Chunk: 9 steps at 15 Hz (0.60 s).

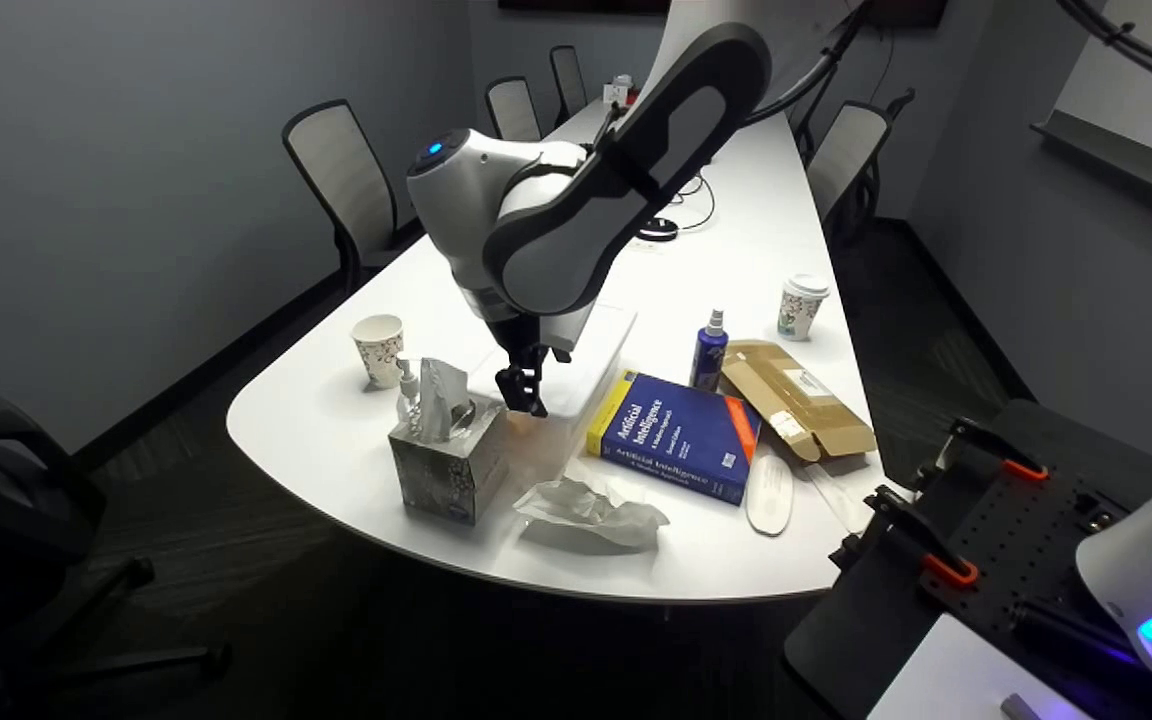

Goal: Slide the lid off of the plastic box

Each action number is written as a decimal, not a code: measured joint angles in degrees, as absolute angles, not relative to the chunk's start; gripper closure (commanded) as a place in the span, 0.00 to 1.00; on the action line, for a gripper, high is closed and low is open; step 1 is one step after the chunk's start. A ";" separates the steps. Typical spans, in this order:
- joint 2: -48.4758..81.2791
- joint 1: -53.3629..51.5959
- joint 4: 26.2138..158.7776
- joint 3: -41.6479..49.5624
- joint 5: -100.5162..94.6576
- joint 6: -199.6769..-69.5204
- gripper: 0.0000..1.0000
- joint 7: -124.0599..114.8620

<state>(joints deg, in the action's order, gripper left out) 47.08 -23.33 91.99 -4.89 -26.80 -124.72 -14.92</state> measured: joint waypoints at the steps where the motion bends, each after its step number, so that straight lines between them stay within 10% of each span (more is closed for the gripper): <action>1: 48.14 -23.42 91.18 -4.72 -26.80 -124.72 0.00 -14.89; 9: 53.79 -24.08 85.71 -3.67 -26.59 -124.15 0.00 -14.84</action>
<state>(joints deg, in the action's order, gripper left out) 53.79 -24.08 85.71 -3.67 -26.59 -124.15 -14.84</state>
